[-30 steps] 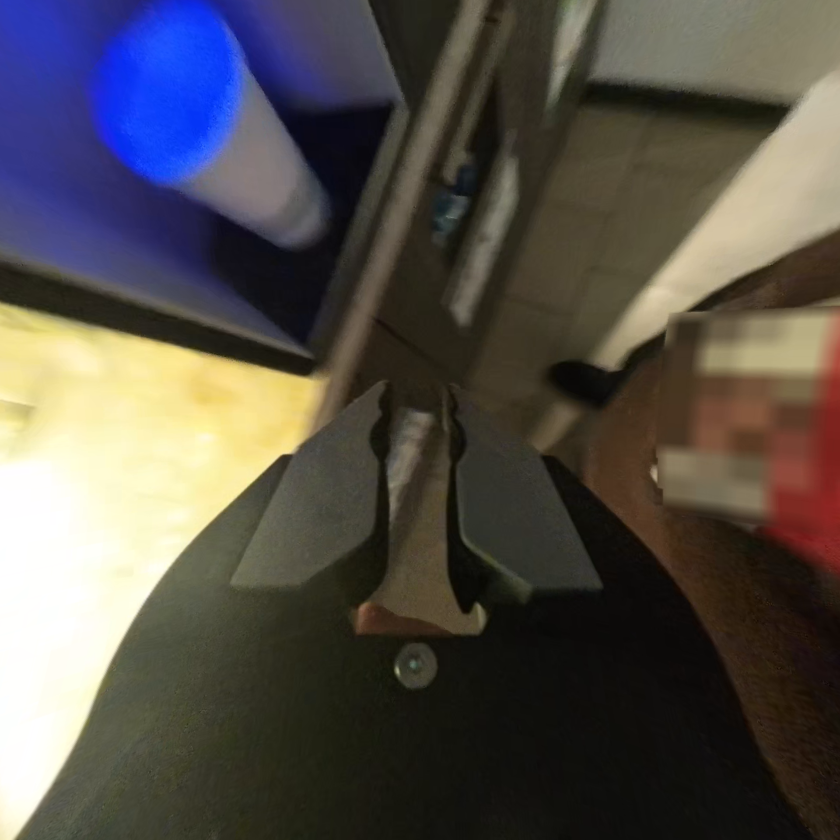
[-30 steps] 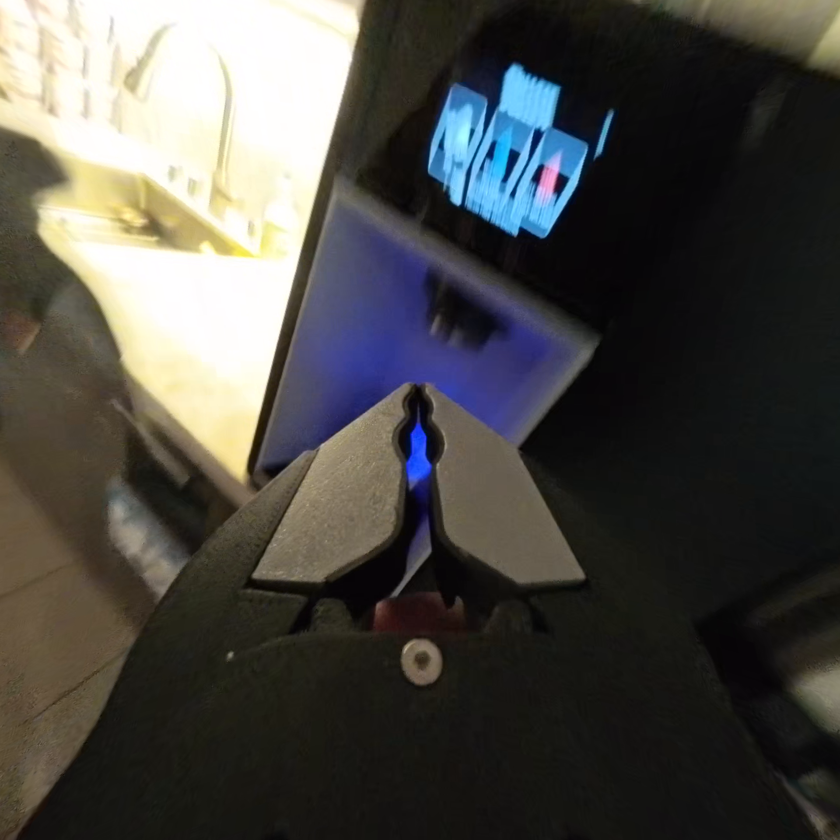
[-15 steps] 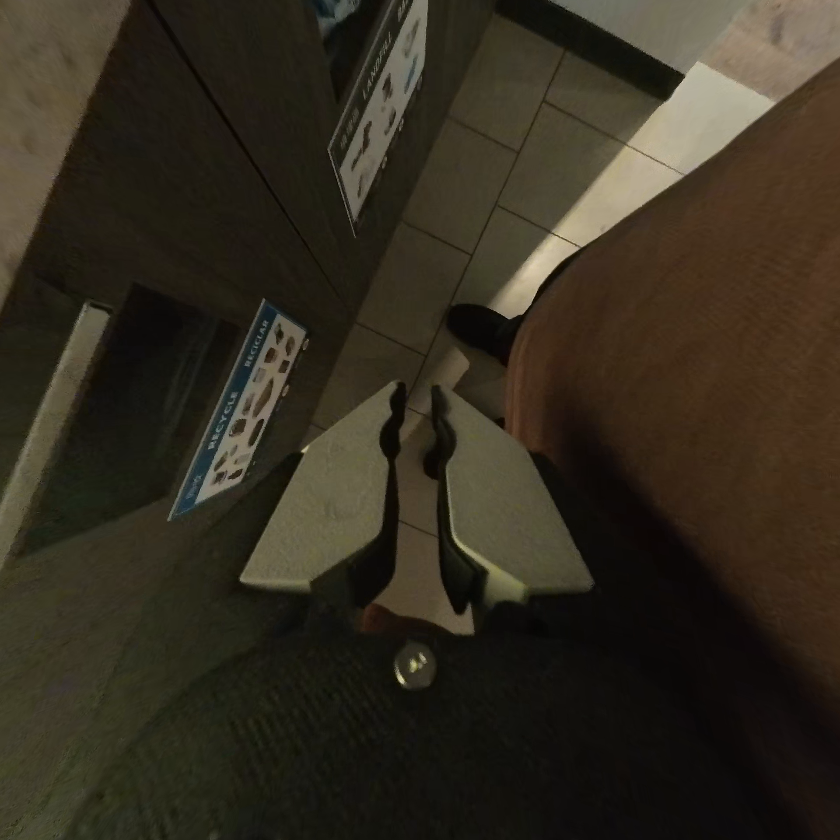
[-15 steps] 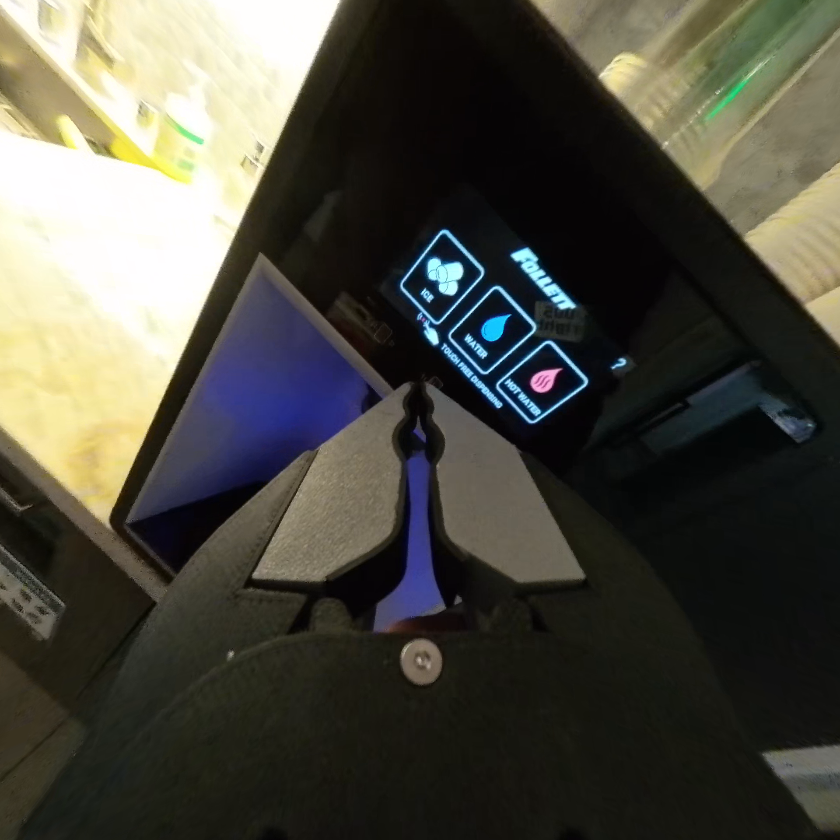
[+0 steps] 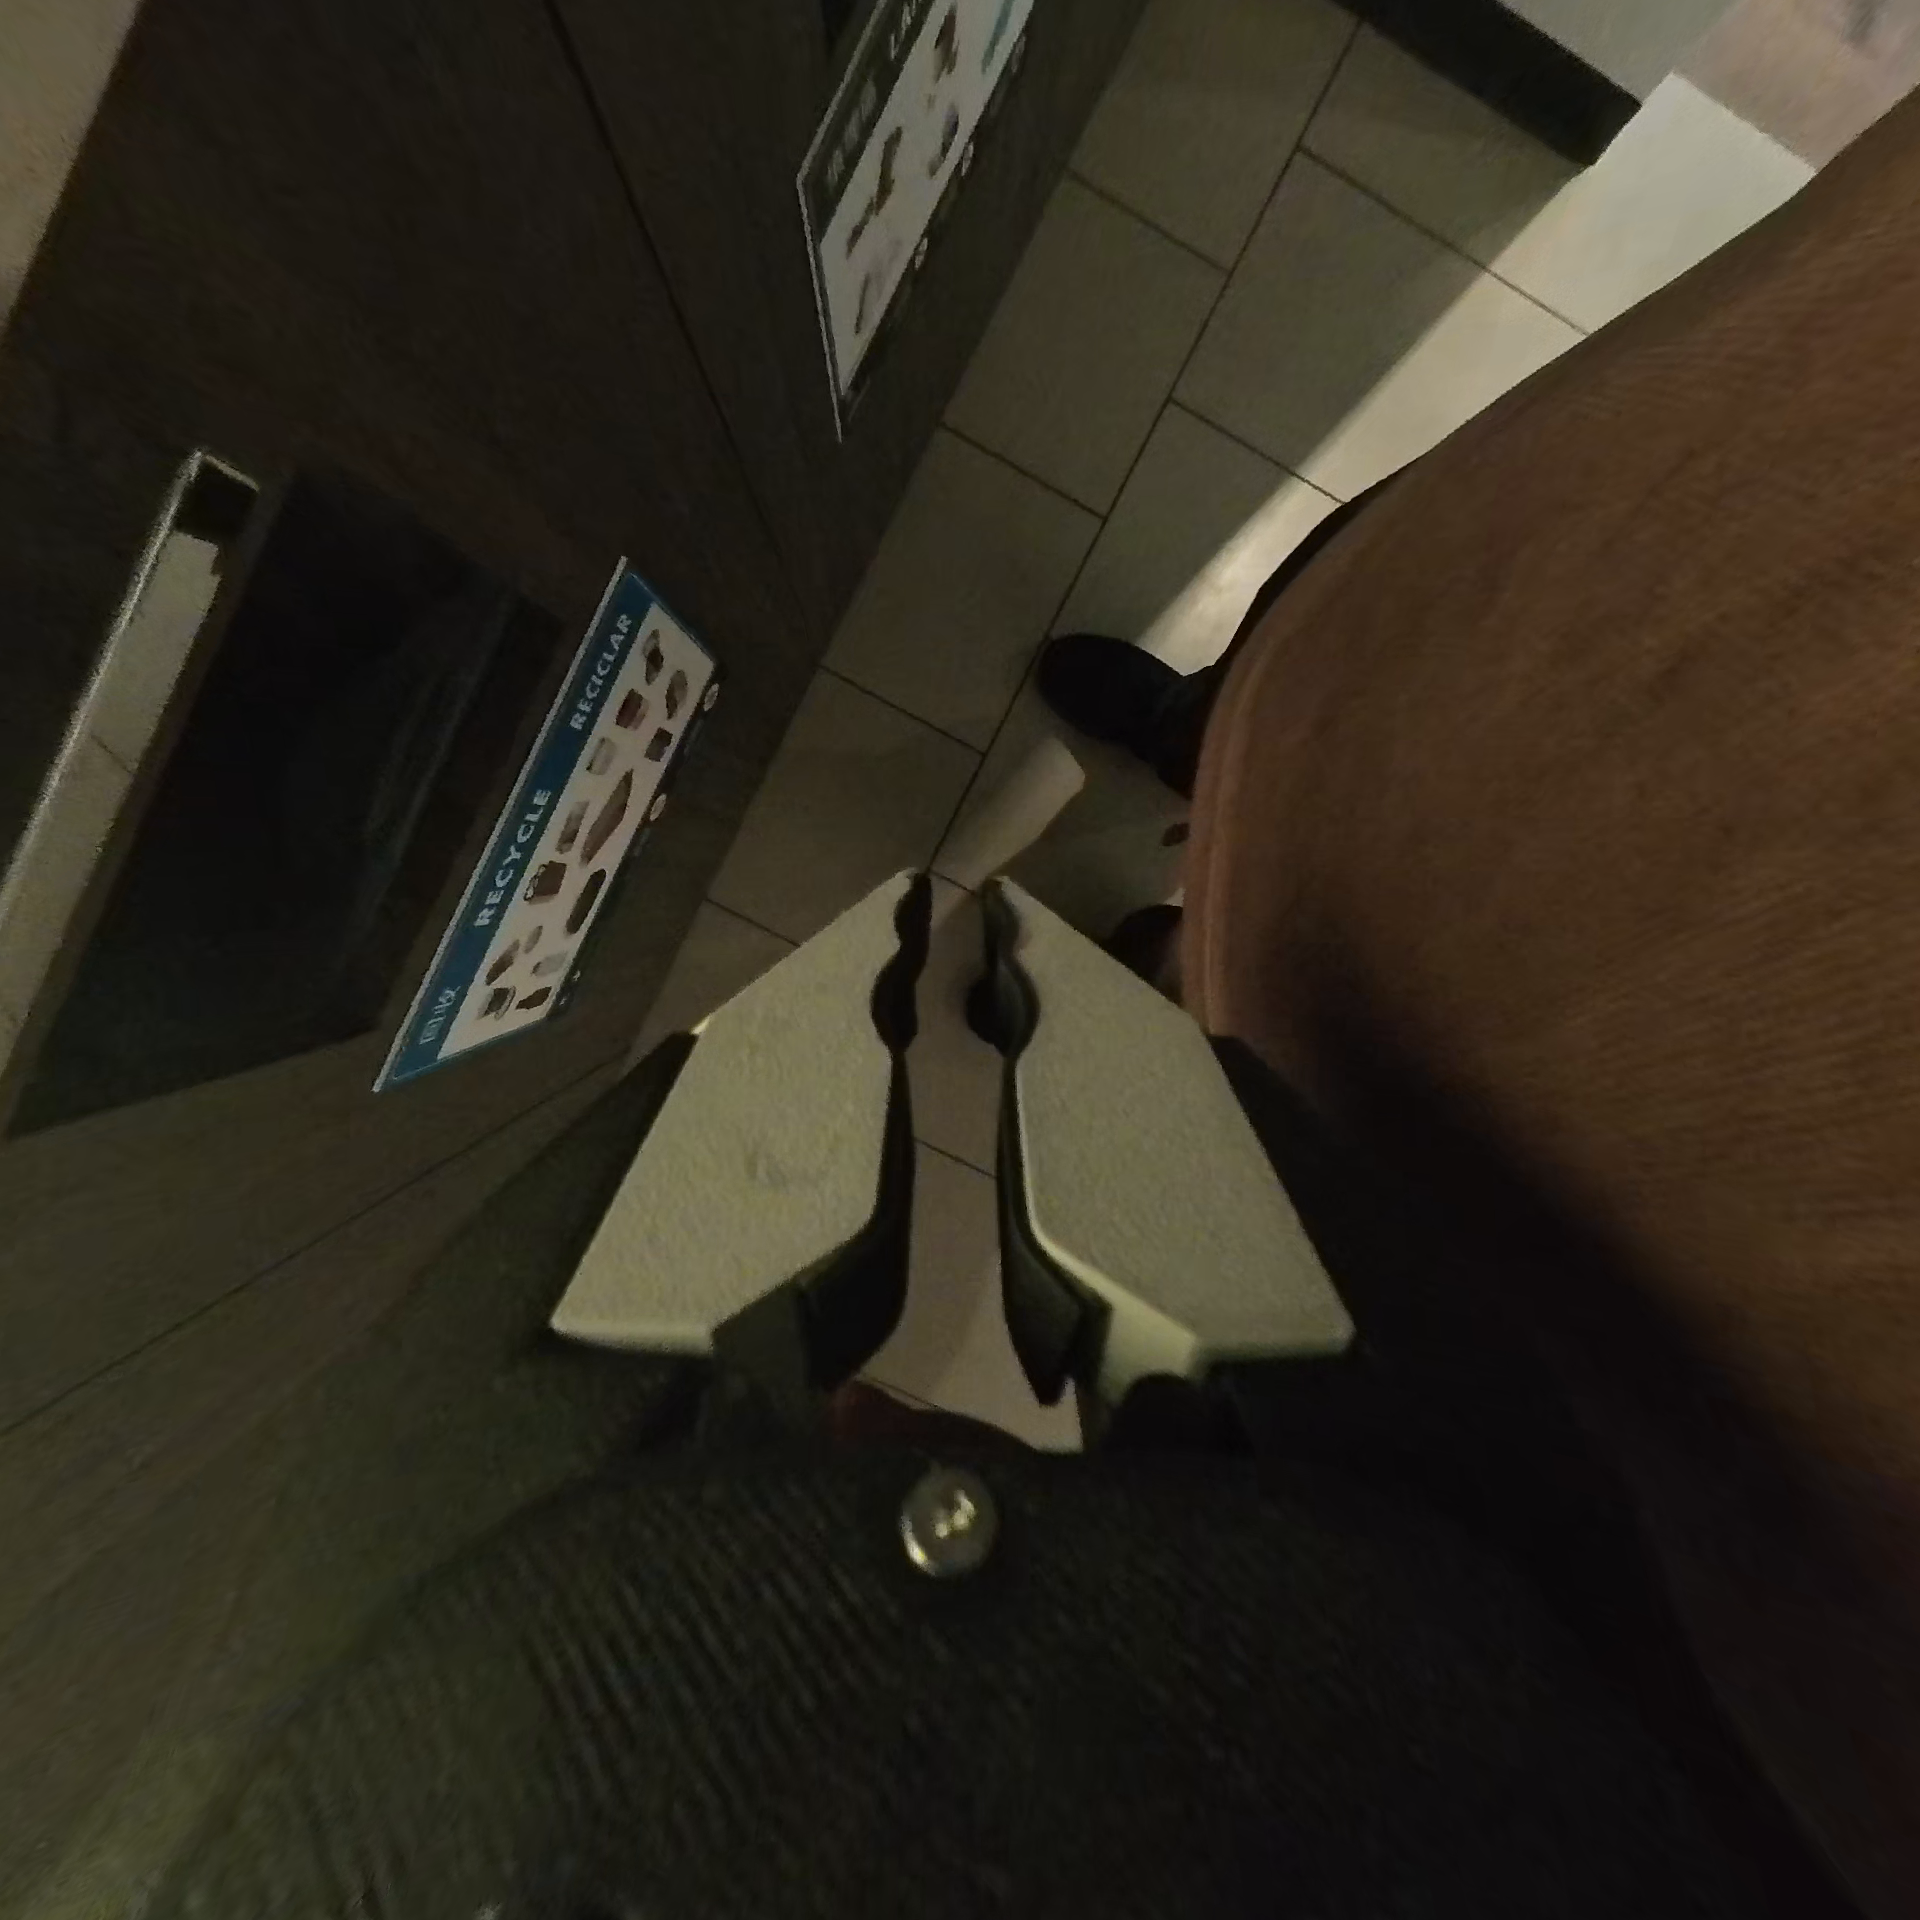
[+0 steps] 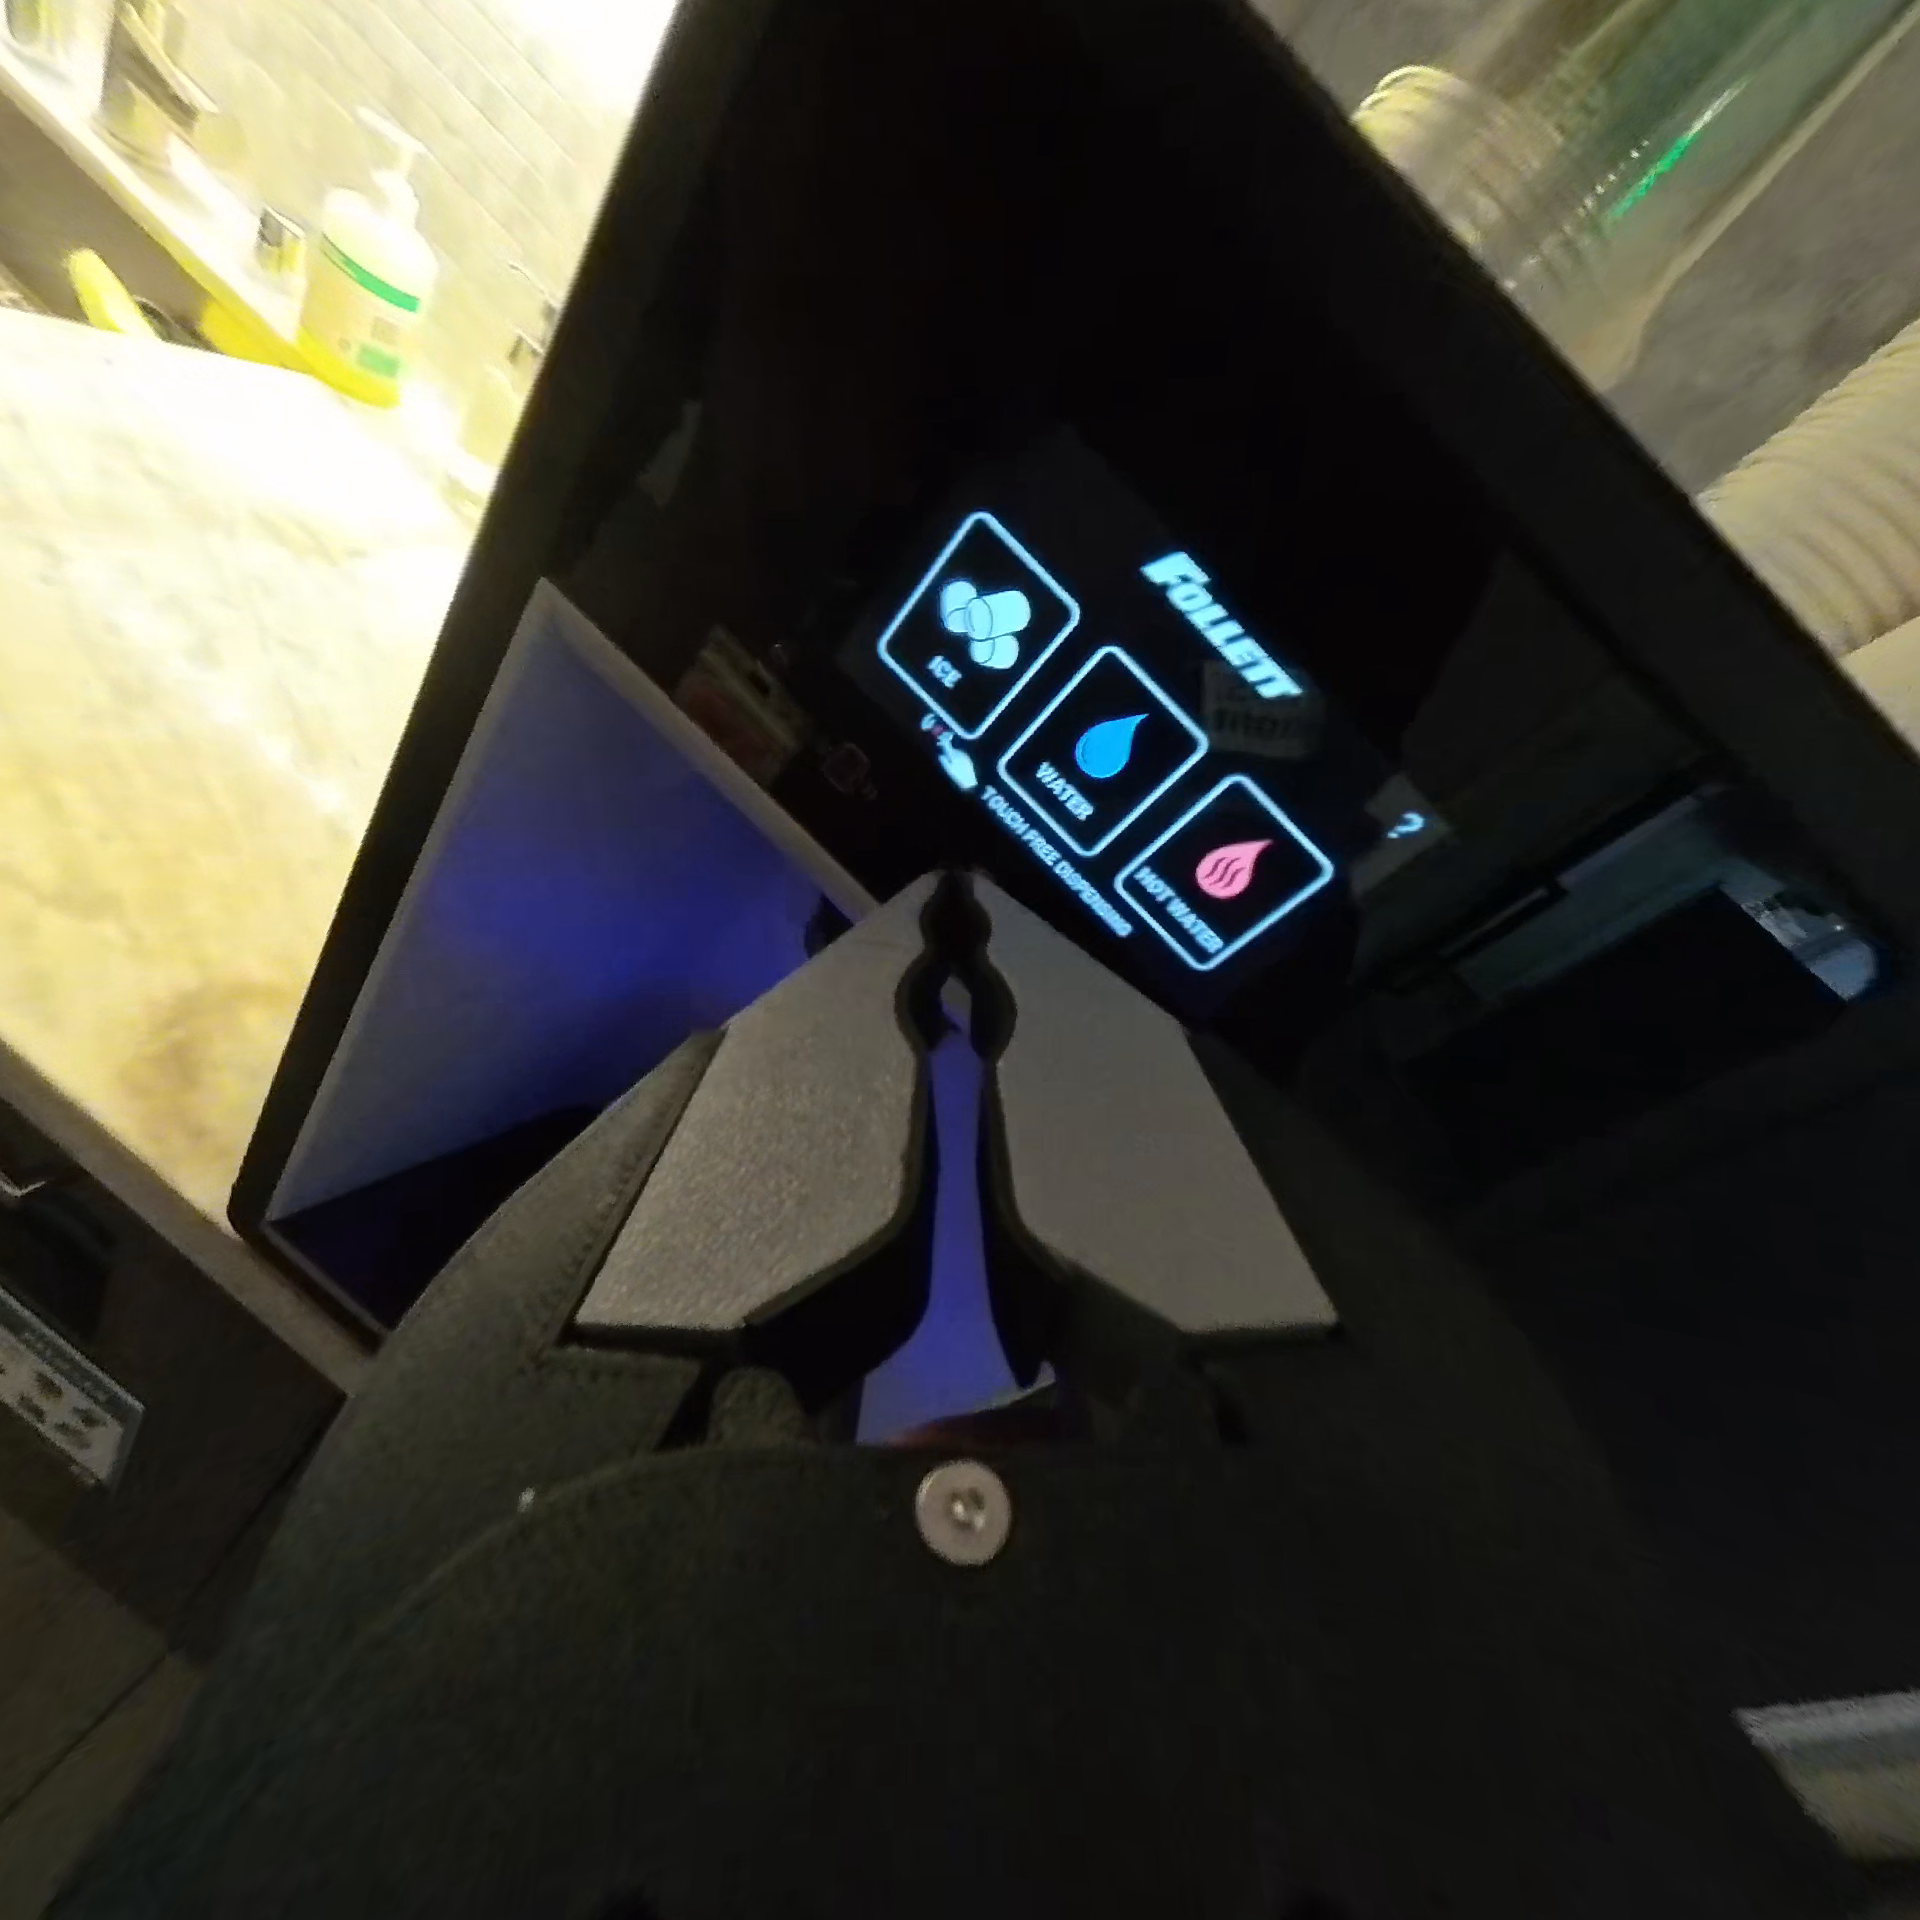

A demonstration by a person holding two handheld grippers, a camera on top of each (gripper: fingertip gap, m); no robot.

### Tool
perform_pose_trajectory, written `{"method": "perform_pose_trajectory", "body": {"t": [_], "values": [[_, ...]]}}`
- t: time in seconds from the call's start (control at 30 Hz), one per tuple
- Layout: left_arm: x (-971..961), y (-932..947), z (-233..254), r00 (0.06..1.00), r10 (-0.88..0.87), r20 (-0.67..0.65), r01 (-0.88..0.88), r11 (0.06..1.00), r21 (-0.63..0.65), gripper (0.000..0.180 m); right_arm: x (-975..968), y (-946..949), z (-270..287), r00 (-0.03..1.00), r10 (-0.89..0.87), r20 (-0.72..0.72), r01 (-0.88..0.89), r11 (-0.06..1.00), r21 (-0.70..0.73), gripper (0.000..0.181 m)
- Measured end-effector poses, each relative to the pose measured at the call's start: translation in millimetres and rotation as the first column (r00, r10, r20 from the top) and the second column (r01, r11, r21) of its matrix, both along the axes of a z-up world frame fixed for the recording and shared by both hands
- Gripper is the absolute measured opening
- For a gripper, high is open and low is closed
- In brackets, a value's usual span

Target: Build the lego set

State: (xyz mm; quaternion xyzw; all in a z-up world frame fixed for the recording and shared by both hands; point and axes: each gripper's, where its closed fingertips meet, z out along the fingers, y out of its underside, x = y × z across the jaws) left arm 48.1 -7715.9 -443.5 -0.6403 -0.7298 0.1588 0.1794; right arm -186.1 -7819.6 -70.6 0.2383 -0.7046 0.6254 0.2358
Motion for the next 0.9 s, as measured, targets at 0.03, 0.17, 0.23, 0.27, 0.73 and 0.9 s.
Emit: {"method": "perform_pose_trajectory", "body": {"t": [0.03,0.17,0.23,0.27,0.73,0.9], "values": [[0.0,-0.1,-0.4,1.000,0.001,0.000,-0.001,1.000,0.003,0.008,-2.0,0.7,2.2,1.000,-0.001,0.010,0.001,1.000,-0.006,0.000],[-0.2,2.7,-3.2,1.000,-0.013,0.008,0.013,1.000,0.010,0.008,-2.5,0.6,4.1,1.000,0.010,0.030,-0.010,1.000,0.003,0.000],[-0.4,3.2,-5.2,1.000,-0.022,0.015,0.022,1.000,0.006,0.008,-1.6,-0.1,2.7,1.000,0.001,-0.001,-0.001,1.000,0.002,0.000],[-0.4,3.1,-5.4,1.000,-0.024,0.017,0.024,1.000,0.006,0.008,-2.2,0.1,2.8,1.000,-0.003,0.003,0.003,1.000,-0.002,0.000],[0.5,0.1,-6.2,1.000,-0.002,0.010,0.002,1.000,0.009,0.006,-1.5,-0.6,1.7,1.000,0.003,0.027,-0.003,1.000,0.004,0.000],[1.9,3.0,-8.5,1.000,0.000,0.015,0.000,1.000,0.012,0.006,-2.4,-0.6,1.7,0.999,0.004,0.039,-0.005,1.000,0.008,0.000]]}}
